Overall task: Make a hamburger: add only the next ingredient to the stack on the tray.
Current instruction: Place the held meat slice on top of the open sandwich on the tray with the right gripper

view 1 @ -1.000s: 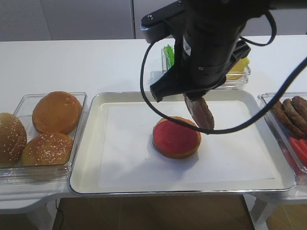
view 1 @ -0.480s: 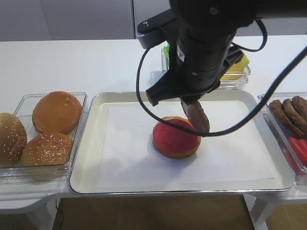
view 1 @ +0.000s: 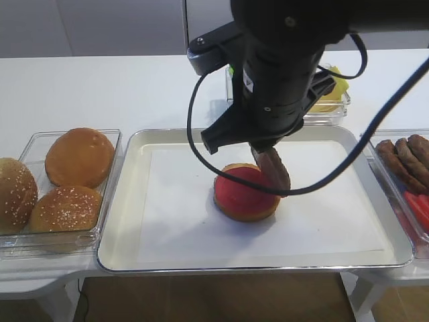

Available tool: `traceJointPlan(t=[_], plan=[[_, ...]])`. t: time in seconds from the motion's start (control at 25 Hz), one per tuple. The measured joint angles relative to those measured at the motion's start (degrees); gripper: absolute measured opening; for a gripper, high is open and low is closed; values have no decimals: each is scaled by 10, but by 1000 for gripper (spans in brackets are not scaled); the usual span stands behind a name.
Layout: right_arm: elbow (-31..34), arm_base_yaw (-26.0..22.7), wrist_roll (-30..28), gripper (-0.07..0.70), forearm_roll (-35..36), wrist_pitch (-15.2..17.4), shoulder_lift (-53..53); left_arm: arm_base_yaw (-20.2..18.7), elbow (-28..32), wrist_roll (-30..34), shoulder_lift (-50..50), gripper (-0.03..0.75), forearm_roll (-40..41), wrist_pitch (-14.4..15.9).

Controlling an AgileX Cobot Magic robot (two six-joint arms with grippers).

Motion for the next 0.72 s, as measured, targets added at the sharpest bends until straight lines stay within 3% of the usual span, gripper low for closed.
traceJointPlan(t=[0.72], plan=[[0,0,2,85,-23,0,0,0,0,0,0,297,0,0]])
